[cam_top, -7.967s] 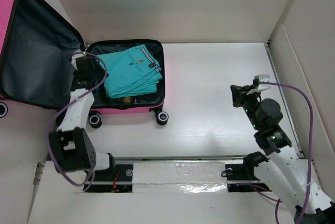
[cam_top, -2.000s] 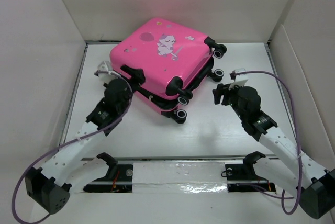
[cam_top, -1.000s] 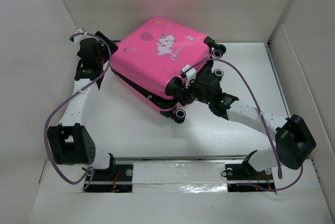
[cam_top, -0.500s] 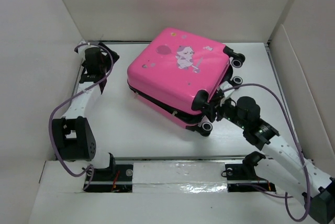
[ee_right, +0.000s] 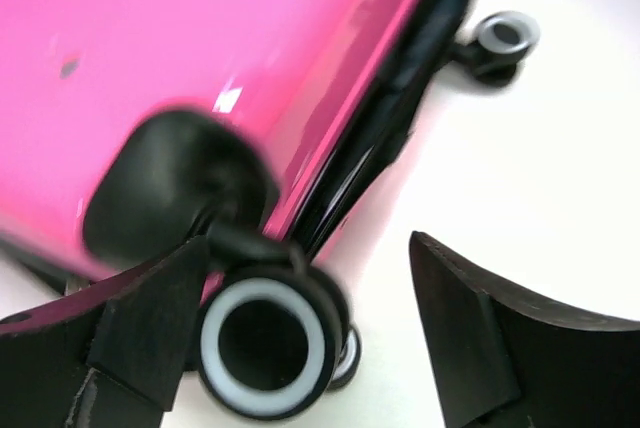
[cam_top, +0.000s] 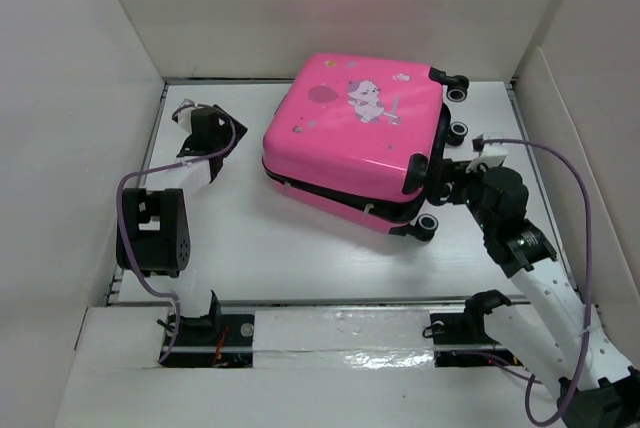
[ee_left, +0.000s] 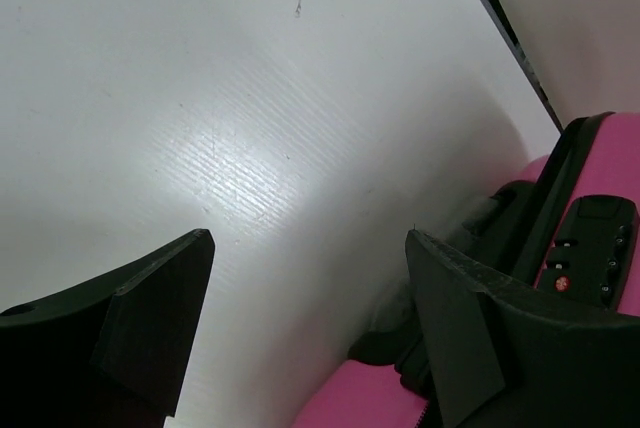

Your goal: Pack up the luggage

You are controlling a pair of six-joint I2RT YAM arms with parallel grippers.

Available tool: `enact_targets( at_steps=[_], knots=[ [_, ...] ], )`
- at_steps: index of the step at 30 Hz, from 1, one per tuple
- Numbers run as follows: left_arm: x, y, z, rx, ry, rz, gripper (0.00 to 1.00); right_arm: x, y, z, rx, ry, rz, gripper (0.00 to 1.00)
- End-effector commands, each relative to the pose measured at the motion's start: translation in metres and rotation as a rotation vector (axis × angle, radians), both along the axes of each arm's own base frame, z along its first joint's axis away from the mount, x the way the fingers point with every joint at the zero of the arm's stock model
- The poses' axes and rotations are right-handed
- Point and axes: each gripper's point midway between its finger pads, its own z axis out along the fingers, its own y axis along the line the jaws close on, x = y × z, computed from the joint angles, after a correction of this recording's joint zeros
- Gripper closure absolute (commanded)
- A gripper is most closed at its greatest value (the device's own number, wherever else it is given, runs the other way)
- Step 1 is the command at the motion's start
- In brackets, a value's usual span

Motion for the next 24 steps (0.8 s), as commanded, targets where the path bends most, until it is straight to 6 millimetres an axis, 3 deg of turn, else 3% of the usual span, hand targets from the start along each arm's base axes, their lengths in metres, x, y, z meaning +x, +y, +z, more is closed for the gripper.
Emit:
enact_targets(
  at_steps=[1,4,7,8,9,10,11,12,15,17,18,19,20,21,22,24],
  knots=[
    [0.026,-0.003,0.043,-0.007,-0.132,-0.005,0.25,0.023,-0.025,0.072,0.057,-0.197,-0.135,0.11],
    [0.028,-0.007,0.044,-0.011,-0.146,-0.001,0.26,0.020,-0.019,0.096,0.062,-0.244,-0.071,0.03],
    [0.028,-0.020,0.047,-0.010,-0.171,-0.011,0.27,0.022,-0.037,0.098,0.048,-0.253,-0.169,0.04],
    [0.028,-0.024,0.047,-0.009,-0.172,-0.017,0.27,0.026,-0.049,0.096,0.045,-0.254,-0.226,0.13],
    [0.029,-0.024,0.047,-0.001,-0.172,-0.016,0.28,0.032,-0.057,0.083,0.042,-0.232,-0.273,0.51],
    [0.032,-0.031,0.051,0.002,-0.181,-0.030,0.28,0.039,-0.068,0.076,0.036,-0.218,-0.320,0.71],
    [0.032,-0.033,0.046,0.015,-0.165,-0.029,0.32,0.047,-0.071,0.067,0.036,-0.188,-0.322,0.85],
    [0.033,-0.039,0.046,0.022,-0.163,-0.038,0.33,0.063,-0.087,0.045,0.021,-0.115,-0.362,0.97],
    [0.037,-0.041,0.044,0.050,-0.153,-0.043,0.34,0.091,-0.098,0.020,0.047,-0.045,-0.360,1.00],
    [0.039,-0.041,0.038,0.055,-0.139,-0.047,0.34,0.103,-0.114,0.014,0.058,-0.049,-0.401,1.00],
    [0.041,-0.042,0.035,0.054,-0.134,-0.052,0.34,0.110,-0.118,0.012,0.060,-0.050,-0.404,0.93],
    [0.042,-0.044,0.032,0.051,-0.126,-0.059,0.34,0.120,-0.121,-0.008,0.057,0.007,-0.402,0.90],
    [0.044,-0.046,0.021,0.052,-0.098,-0.069,0.34,0.128,-0.122,-0.009,0.063,0.016,-0.394,0.90],
    [0.045,-0.052,0.018,0.058,-0.088,-0.081,0.35,0.134,-0.120,-0.017,0.065,0.040,-0.380,0.89],
    [0.044,-0.064,0.013,0.064,-0.078,-0.103,0.35,0.142,-0.116,-0.038,0.071,0.099,-0.359,0.89],
    [0.043,-0.073,0.000,0.087,-0.051,-0.112,0.35,0.155,-0.103,-0.049,0.089,0.122,-0.299,0.89]
  ],
)
